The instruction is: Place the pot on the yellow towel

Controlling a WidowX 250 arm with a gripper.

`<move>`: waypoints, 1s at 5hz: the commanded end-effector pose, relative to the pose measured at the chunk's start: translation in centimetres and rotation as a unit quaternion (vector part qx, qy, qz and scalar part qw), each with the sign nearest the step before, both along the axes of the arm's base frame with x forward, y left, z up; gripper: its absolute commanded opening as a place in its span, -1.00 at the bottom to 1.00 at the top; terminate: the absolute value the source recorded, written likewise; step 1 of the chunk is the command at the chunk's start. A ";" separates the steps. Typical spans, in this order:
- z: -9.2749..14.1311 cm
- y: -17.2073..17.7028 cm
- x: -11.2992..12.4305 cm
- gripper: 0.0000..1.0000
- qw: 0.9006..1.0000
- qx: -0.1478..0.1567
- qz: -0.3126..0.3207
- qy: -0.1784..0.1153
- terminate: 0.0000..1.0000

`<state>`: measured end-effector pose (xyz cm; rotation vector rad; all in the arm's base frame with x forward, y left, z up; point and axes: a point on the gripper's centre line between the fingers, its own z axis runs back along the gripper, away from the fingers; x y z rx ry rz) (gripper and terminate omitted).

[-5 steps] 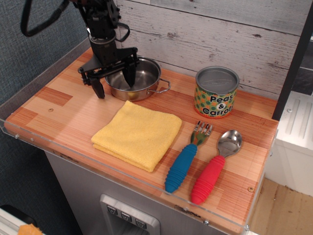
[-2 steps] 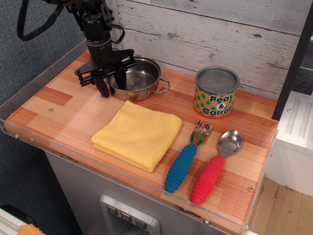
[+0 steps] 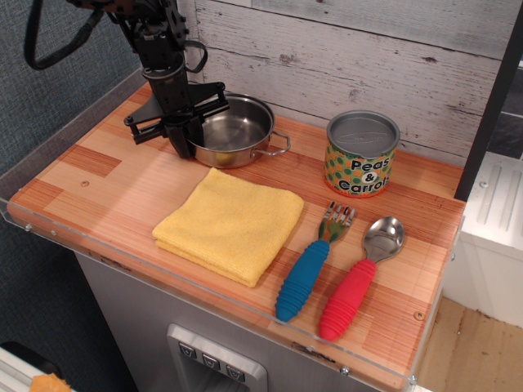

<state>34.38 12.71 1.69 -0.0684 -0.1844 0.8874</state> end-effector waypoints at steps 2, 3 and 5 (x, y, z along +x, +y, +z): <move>5.2 1.1 -1.7 -1.00 0.998 0.014 -0.003 -0.055 -1.00; 5.6 0.9 -3.1 -1.00 1.000 0.009 0.000 -0.029 -1.00; 5.9 -0.2 -5.7 -1.00 0.998 0.007 -0.064 0.013 -1.00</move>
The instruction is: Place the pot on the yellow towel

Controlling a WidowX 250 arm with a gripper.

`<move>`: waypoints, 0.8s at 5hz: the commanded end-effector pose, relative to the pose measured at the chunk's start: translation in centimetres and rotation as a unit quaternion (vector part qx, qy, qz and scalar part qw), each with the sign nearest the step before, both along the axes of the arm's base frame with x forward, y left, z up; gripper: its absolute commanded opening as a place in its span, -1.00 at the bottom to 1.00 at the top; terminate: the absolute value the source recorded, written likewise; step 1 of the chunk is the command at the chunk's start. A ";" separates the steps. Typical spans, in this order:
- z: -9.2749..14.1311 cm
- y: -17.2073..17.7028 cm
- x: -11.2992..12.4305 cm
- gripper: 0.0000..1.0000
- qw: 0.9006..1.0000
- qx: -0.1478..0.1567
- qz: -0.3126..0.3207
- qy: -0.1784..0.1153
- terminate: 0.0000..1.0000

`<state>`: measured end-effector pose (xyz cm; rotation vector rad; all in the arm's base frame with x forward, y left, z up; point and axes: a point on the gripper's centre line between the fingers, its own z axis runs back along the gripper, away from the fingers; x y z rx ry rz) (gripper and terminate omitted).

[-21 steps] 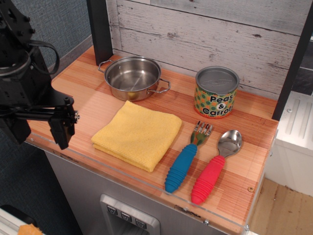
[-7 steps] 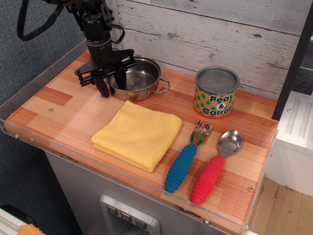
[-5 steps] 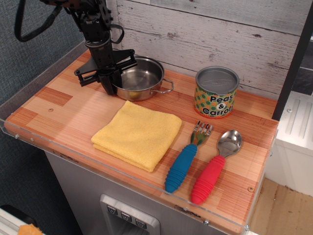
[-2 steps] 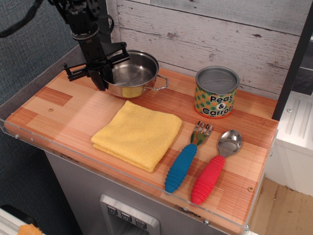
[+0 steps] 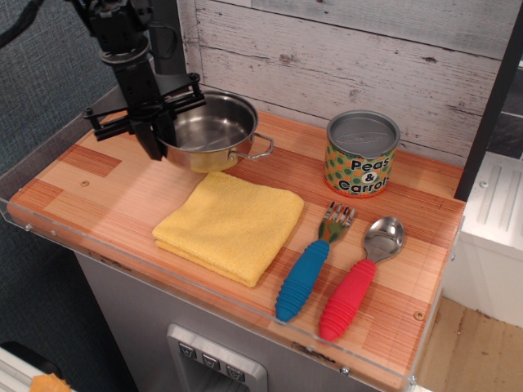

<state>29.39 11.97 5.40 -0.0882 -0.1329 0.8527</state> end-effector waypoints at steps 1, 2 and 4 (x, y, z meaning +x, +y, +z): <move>1.6 -0.2 -1.4 -1.00 0.995 0.038 -0.092 0.016 -1.00; 1.0 -1.2 -1.7 -1.00 0.989 0.034 -0.140 0.013 -1.00; -0.4 -2.5 -2.2 -1.00 0.980 0.022 -0.196 0.003 -1.00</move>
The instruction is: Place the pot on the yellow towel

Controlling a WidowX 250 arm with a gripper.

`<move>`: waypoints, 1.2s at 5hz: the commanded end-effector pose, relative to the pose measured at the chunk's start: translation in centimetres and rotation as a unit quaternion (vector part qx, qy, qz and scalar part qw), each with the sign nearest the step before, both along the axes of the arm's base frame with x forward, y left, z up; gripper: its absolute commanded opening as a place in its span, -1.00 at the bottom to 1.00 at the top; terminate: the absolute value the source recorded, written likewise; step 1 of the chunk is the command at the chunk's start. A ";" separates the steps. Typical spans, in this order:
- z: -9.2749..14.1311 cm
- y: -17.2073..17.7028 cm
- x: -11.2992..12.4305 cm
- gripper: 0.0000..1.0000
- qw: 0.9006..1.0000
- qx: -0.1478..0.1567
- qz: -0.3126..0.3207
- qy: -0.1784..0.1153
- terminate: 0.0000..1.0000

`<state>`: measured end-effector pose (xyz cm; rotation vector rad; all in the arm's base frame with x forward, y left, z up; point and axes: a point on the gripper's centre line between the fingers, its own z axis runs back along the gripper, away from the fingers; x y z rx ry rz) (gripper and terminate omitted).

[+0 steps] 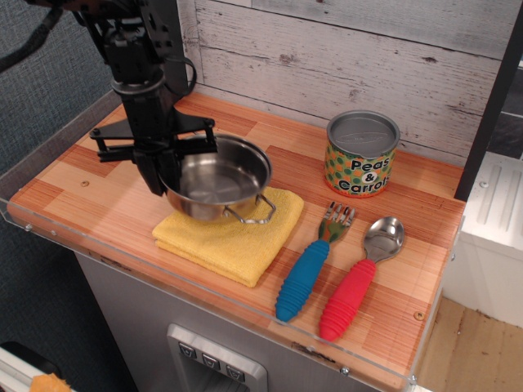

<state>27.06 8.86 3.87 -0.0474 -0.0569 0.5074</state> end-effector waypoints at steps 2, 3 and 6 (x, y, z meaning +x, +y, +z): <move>0.4 -0.1 -0.1 -1.00 0.997 0.006 -0.067 -0.039 -1.00; 0.2 0.0 -0.1 -1.00 0.995 0.004 -0.084 -0.046 -1.00; 0.7 0.0 0.0 1.00 0.995 0.005 -0.089 -0.037 -1.00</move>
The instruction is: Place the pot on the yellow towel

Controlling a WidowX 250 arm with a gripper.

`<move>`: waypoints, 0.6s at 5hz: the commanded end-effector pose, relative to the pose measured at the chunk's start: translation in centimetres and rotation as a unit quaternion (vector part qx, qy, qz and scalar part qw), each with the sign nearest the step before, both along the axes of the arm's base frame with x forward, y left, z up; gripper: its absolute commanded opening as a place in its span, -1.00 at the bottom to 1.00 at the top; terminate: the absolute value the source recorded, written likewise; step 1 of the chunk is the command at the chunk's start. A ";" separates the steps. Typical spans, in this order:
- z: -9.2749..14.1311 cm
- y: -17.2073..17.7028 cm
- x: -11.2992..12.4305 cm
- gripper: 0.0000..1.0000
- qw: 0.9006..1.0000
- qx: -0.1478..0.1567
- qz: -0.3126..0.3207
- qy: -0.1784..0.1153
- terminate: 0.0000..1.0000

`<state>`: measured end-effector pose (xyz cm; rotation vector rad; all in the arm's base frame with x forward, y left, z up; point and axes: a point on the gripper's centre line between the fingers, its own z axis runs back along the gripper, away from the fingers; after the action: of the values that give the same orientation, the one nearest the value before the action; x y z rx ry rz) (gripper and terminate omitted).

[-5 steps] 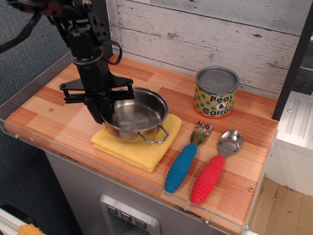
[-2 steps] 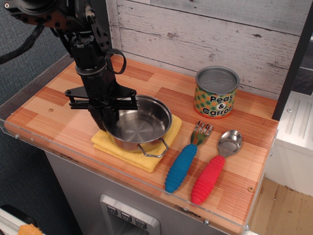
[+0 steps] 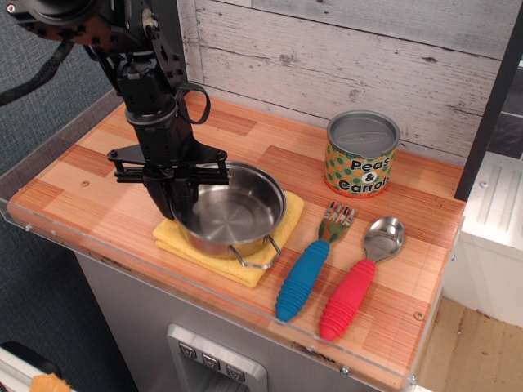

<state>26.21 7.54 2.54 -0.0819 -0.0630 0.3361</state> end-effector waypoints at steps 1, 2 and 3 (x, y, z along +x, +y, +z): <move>3.3 1.2 0.9 1.00 0.999 0.020 -0.001 -0.036 -1.00; 4.1 1.1 0.9 1.00 0.999 0.027 0.002 -0.030 -1.00; 5.3 1.3 0.8 1.00 0.999 0.044 0.011 -0.027 -1.00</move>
<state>26.19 7.95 6.21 -0.0071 -0.0709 0.3582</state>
